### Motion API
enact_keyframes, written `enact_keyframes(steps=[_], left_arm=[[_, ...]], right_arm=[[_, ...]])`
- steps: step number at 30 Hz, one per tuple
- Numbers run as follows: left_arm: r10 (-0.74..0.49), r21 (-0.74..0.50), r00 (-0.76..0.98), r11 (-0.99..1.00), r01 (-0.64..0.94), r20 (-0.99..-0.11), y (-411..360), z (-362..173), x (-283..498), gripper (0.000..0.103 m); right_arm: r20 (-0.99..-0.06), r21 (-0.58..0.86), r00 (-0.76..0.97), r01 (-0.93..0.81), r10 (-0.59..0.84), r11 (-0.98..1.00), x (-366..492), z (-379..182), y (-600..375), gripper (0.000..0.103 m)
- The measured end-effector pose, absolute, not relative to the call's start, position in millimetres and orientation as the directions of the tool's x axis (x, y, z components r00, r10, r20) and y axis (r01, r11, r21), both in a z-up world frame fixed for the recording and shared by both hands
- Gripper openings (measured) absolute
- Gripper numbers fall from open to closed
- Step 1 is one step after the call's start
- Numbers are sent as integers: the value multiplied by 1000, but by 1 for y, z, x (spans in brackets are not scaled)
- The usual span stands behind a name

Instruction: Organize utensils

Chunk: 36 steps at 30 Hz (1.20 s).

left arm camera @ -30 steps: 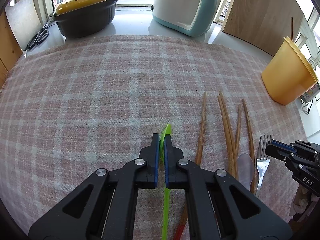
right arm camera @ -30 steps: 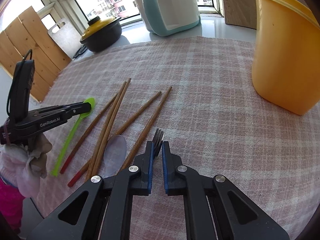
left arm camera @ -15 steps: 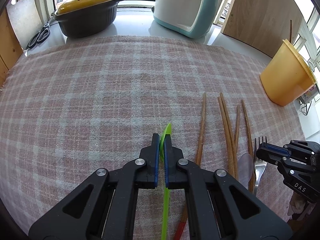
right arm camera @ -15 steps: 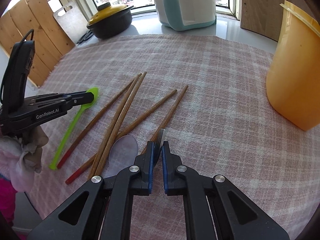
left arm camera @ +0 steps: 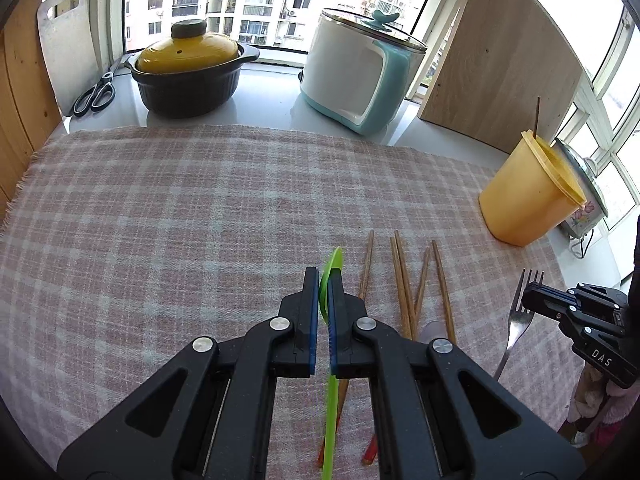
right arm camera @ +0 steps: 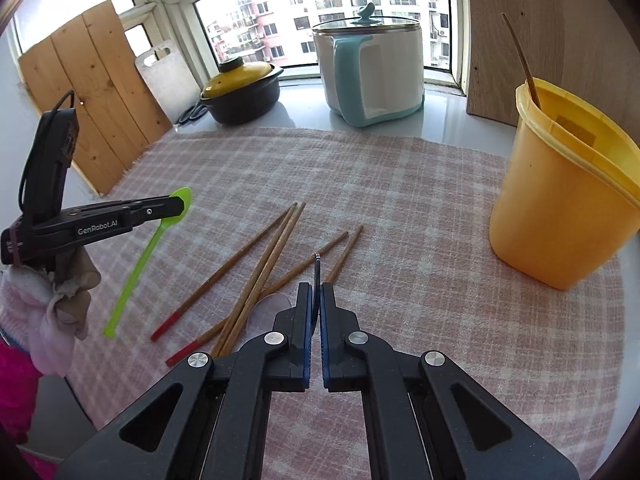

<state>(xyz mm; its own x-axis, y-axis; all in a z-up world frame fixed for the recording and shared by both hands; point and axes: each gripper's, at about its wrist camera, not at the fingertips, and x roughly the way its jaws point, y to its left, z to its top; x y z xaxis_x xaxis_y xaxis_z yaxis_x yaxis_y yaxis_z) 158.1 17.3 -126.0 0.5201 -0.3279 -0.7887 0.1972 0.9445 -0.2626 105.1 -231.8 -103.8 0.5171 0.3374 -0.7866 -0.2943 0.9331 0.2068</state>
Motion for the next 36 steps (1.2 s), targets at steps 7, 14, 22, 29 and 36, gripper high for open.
enact_keyframes(steps=[7, 14, 22, 29, 36], left_arm=[[-391, -311, 563, 921, 237, -729, 6, -90, 153, 2], [-442, -337, 586, 897, 286, -679, -17, -62, 152, 2], [-502, -361, 588, 865, 349, -634, -54, -40, 155, 2], [-556, -389, 592, 831, 398, -583, -92, -21, 165, 2], [-615, -416, 590, 788, 453, -523, -136, -6, 181, 2]], right_arm=[[-749, 162, 588, -285, 306, 945, 94, -77, -248, 1], [-713, 124, 649, -257, 266, 959, 85, -51, -270, 1], [-667, 102, 707, -227, 236, 969, 78, -20, -295, 1], [-637, 73, 744, -201, 200, 977, 73, 9, -320, 1], [-618, 48, 772, -154, 150, 987, 76, 34, -351, 1]])
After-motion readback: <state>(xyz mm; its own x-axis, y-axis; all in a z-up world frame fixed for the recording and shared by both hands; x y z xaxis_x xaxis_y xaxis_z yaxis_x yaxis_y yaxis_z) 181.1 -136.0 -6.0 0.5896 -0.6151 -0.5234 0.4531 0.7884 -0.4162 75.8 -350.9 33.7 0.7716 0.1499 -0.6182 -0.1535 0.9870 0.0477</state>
